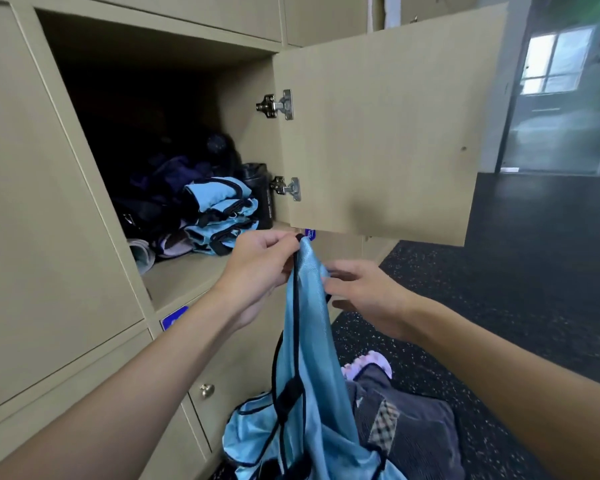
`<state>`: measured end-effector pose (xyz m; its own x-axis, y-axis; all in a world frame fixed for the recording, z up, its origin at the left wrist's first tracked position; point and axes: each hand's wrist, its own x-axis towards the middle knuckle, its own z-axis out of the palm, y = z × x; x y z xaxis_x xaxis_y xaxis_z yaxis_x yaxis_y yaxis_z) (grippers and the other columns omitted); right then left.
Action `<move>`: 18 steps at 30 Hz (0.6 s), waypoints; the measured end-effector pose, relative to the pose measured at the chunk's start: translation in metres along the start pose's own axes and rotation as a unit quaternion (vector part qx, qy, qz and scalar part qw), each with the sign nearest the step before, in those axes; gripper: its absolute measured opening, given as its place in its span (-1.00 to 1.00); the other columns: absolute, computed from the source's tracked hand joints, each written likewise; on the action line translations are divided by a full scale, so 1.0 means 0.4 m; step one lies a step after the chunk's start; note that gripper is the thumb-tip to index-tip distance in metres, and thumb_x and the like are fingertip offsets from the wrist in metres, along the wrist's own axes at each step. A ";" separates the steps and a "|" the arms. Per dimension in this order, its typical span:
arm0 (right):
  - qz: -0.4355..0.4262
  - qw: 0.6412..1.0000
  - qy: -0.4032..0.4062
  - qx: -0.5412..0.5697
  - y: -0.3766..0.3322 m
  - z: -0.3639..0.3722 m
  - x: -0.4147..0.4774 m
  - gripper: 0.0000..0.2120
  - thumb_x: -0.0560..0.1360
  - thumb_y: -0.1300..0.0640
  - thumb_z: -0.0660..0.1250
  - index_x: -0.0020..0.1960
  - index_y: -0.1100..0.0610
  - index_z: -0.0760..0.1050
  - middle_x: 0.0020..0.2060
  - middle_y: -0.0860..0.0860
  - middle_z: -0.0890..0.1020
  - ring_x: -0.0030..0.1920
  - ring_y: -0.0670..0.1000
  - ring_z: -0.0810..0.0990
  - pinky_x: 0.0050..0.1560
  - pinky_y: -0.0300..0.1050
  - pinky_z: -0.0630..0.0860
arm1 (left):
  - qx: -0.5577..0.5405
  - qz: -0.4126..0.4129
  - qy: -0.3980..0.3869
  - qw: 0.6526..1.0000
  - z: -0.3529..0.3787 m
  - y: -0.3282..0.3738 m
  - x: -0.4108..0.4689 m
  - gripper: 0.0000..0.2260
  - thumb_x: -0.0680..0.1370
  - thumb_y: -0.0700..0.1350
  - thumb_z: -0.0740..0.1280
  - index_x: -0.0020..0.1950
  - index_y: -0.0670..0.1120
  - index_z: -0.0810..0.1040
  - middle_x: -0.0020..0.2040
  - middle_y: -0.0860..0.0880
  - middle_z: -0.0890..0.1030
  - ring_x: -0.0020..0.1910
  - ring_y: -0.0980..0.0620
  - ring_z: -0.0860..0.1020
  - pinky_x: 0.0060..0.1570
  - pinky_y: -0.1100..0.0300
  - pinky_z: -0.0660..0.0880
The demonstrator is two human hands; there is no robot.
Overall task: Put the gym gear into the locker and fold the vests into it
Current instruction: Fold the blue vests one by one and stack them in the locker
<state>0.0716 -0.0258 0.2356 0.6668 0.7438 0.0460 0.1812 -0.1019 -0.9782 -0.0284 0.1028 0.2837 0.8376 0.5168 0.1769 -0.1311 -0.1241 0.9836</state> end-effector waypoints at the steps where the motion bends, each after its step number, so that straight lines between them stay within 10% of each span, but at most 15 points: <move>1: -0.015 1.000 0.008 -0.004 0.006 0.002 0.006 -0.82 0.59 0.20 0.33 0.11 0.29 0.59 -0.07 0.13 0.62 -0.05 0.05 0.52 0.03 -0.05 0.42 | -0.002 -0.002 0.002 1.000 -0.008 -0.002 0.001 -0.80 0.58 -0.33 0.23 -0.16 -0.29 0.61 -0.21 -0.17 0.54 -0.16 -0.09 0.46 -0.03 0.00 0.45; 7: -0.062 0.992 0.102 -0.050 -0.020 -0.007 0.015 -0.79 0.60 0.21 0.32 -0.20 0.24 0.51 -0.26 0.11 0.51 -0.25 0.01 0.44 -0.15 -0.06 0.45 | 0.027 0.004 0.059 0.998 -0.055 -0.037 0.040 -0.78 0.55 -0.32 0.22 -0.22 -0.30 0.60 -0.24 -0.15 0.52 -0.20 -0.09 0.40 -0.06 -0.02 0.42; 18: -0.143 0.982 0.119 -0.042 -0.089 -0.024 -0.027 -0.83 0.57 0.21 0.36 -0.19 0.19 0.55 -0.32 0.03 0.52 -0.36 -0.13 0.40 -0.34 -0.36 0.35 | 0.143 0.084 0.004 0.986 -0.050 -0.033 0.031 -0.87 0.48 -0.22 0.50 0.00 -0.07 0.69 -0.05 -0.13 0.71 -0.15 0.07 0.56 0.01 0.12 0.54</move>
<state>0.0651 -0.0365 0.2719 0.7277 0.5760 0.3723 0.4379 0.0276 -0.8986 -0.0268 0.1276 0.2738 0.8125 0.4745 0.3385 -0.1124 -0.4423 0.8898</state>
